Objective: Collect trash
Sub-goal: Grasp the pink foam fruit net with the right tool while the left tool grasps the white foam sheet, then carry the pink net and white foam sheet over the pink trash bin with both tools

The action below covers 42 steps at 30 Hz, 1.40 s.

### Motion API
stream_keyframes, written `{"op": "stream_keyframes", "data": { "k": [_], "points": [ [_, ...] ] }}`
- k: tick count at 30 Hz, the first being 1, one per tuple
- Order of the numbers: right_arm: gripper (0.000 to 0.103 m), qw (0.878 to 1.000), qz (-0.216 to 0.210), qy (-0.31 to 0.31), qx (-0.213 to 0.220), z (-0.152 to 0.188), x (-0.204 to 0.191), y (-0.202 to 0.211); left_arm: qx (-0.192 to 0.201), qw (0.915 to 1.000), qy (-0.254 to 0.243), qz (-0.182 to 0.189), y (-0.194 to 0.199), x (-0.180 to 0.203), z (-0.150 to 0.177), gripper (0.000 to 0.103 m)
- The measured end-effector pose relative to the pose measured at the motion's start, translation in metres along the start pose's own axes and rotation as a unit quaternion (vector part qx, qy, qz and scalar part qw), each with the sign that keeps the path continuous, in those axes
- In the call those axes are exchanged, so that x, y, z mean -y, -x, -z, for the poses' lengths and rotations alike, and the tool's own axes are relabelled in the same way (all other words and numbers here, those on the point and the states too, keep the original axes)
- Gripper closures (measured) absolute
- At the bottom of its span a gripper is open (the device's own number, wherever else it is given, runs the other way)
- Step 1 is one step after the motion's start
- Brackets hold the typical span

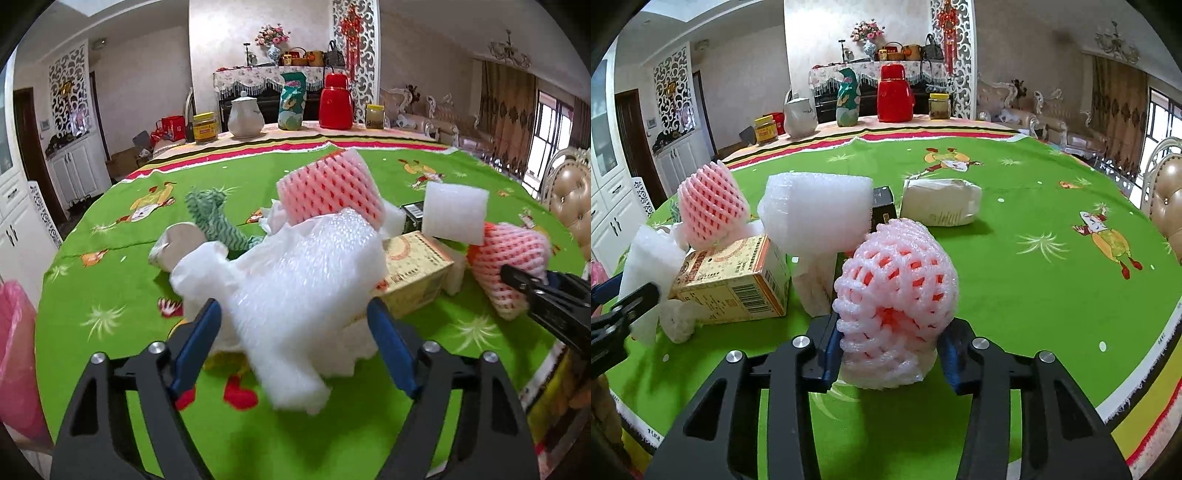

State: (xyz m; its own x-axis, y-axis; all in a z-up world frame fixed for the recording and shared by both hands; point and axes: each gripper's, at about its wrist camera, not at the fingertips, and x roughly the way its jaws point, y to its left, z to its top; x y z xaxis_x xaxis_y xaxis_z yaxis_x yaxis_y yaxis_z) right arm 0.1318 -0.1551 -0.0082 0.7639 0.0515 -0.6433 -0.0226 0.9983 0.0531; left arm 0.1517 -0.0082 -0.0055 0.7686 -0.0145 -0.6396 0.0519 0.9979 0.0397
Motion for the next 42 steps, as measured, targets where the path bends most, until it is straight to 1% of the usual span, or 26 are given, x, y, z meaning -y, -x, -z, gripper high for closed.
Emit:
{"op": "stream_keyframes", "data": {
  "k": [1,2,4,7,9,14,22,25,33,39,42],
  "points": [
    [0.060,1.000,0.000,-0.001,0.002,0.000,0.000,0.001,-0.008,1.0000,-0.002,0.003,-0.005,0.001,-0.001,0.036],
    [0.061,1.000,0.001,-0.004,0.005,0.001,0.001,0.003,-0.007,0.9999,-0.001,0.010,-0.004,-0.001,0.000,0.040],
    [0.061,1.000,0.000,-0.010,0.010,0.001,0.004,0.005,0.006,0.9998,0.002,0.021,0.003,-0.003,0.003,0.048],
    [0.062,1.000,0.001,-0.013,0.014,0.002,0.005,0.008,0.015,0.9984,0.017,0.053,0.017,-0.009,0.009,0.053],
    [0.063,1.000,-0.002,-0.012,0.016,0.004,0.003,0.012,0.020,0.9970,0.028,0.069,0.027,-0.015,0.016,0.053],
    [0.063,0.999,-0.014,-0.022,0.028,0.016,-0.001,0.029,0.029,0.9952,0.044,0.082,0.044,-0.029,0.028,0.053],
    [0.063,0.997,-0.046,-0.035,0.053,0.031,-0.017,0.063,0.068,0.9949,0.048,0.058,0.073,-0.043,0.044,0.053],
    [0.063,0.996,-0.062,-0.032,0.057,0.035,-0.028,0.073,0.079,0.9940,0.050,0.056,0.081,-0.049,0.050,0.053],
    [0.063,0.993,-0.107,0.013,0.044,0.046,-0.079,0.082,0.094,0.9935,0.048,0.042,0.094,-0.069,0.065,0.053],
    [0.063,0.989,-0.134,0.047,0.034,0.051,-0.115,0.081,0.096,0.9931,0.064,0.022,0.099,-0.098,0.077,0.053],
    [0.063,0.985,-0.157,0.070,0.033,0.054,-0.137,0.084,0.099,0.9919,0.079,0.011,0.104,-0.115,0.082,0.053]
  ]
}}
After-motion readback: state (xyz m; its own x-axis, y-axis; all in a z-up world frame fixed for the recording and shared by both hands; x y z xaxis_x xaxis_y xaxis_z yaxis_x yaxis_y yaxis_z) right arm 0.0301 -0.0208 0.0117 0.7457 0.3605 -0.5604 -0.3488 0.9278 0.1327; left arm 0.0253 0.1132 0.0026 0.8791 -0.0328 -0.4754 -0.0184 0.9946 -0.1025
